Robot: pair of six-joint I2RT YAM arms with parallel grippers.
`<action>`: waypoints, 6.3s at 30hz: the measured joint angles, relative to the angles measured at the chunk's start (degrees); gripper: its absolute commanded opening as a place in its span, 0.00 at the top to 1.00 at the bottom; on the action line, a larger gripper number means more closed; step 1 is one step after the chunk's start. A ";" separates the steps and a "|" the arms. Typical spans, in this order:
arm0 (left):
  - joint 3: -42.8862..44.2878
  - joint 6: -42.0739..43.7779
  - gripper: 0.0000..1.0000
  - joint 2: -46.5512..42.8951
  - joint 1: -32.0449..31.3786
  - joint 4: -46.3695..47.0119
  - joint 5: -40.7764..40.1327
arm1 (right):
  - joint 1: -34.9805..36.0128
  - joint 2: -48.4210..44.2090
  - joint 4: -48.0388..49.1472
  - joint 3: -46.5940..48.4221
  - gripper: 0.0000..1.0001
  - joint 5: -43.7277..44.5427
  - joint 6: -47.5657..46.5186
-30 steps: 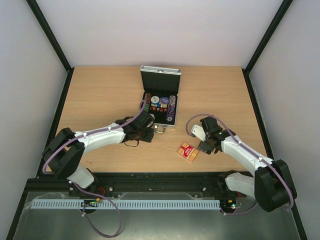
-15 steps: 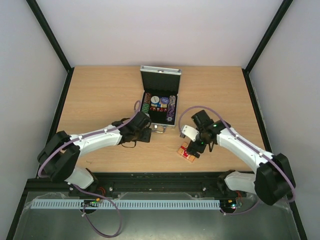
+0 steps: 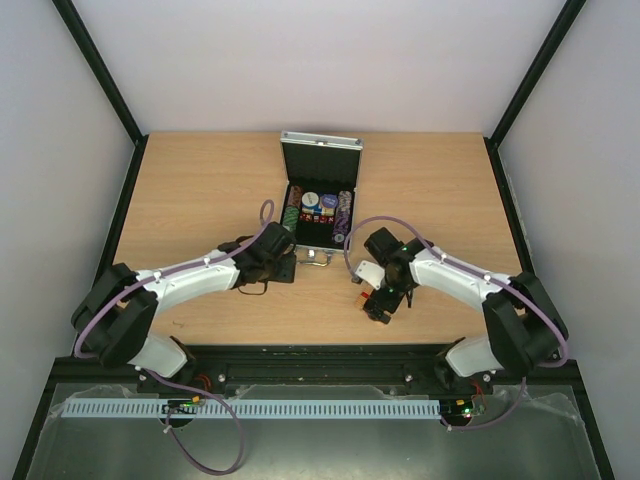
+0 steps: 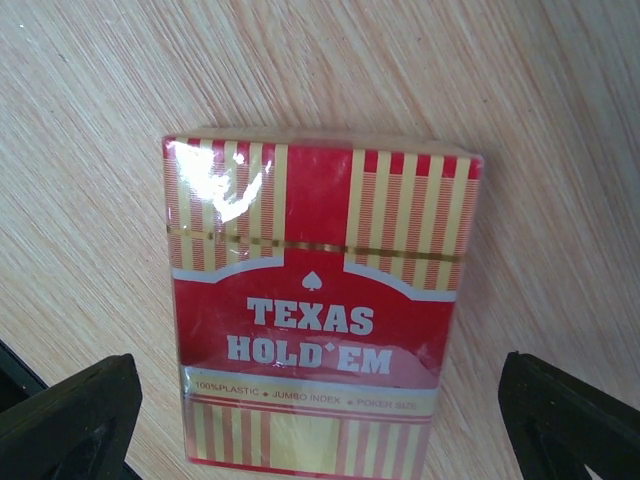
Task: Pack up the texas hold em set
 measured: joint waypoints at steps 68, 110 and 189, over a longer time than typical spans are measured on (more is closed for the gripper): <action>-15.67 -7.56 0.43 -20.20 9.27 -1.22 2.60 | 2.25 46.75 -7.82 68.61 0.42 3.19 -33.29; -16.85 -6.80 0.43 -20.11 9.38 0.52 3.04 | 2.49 59.84 -21.64 82.16 0.20 5.22 -24.13; -18.03 -7.04 0.41 -18.95 9.38 2.95 5.18 | 2.47 50.86 -7.48 69.29 0.81 9.99 -10.47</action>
